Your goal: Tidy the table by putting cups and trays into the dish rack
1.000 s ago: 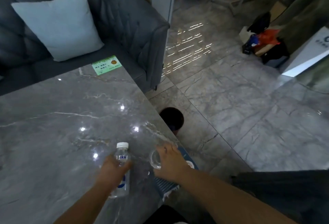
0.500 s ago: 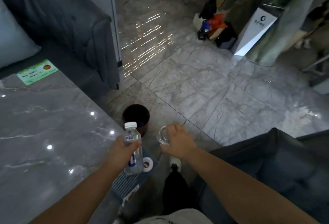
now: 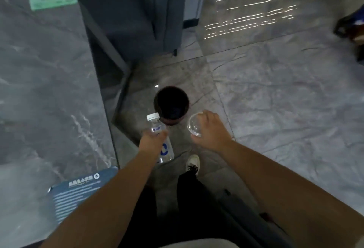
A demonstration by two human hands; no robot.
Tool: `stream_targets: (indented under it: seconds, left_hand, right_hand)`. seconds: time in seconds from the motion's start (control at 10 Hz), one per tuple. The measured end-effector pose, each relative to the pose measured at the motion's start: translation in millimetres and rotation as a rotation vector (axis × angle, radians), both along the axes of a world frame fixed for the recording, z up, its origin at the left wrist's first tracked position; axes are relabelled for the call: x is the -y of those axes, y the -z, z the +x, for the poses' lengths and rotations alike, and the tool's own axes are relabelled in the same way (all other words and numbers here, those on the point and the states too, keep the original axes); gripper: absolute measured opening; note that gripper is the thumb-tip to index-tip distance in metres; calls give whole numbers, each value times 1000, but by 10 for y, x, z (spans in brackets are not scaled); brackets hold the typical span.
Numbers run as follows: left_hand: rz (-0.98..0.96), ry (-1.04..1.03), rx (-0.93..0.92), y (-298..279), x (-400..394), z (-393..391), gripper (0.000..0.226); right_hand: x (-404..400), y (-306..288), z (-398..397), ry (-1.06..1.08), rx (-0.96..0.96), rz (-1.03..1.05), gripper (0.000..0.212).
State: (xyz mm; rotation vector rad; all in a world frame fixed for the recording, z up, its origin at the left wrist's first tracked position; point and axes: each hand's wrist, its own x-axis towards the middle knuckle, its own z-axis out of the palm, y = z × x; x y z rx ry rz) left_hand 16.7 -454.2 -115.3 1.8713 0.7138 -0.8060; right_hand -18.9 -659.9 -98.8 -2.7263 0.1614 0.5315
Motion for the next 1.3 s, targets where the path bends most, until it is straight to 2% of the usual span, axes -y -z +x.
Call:
stream_targets:
  seconds: [0.2,0.4,0.5,0.6,0.8,0.9,1.0,1.1,1.2,1.3]
  left_hand:
    - [135,-186,-5,726,183,293,45]
    - [142,-216,25,1402,299,594,47]
    - [172,-223,25,1586,279,590,46]
    - [183,-207,-25,1662,276,523,47]
    - [184,-137,-85,1684,246,418,54]
    - [166,-82,-108,1589,343,414,60]
    - [127,-120,-89,1580,451,553,55]
    - [74,-165,-73,1502,633,872,73]
    - [132,-97,-216,1489,704,1062,106]
    - [163,0,-286,1341,655,876,108]
  right_hand:
    - [29,997,831,-81,23,33,70]
    - [-27,1877,1338,-129,-25,-7,86]
    - [-17,2202,1407,-124,-215,-126,111]
    - [36,2350,1302,-120,-348,-136,110]
    - [256,2232,527,-214,-503,-98,85]
    - [523,2020,26,-185,-548,-87,67]
    - [650,1950,-357,-173,-604,-104,55]
    - [738,1888,-597,-137,-642,-109,50]
    - [774,1841,-687,-109,-616,-96,47]
    - [712,1801,-641,-102,-582,-101,44]
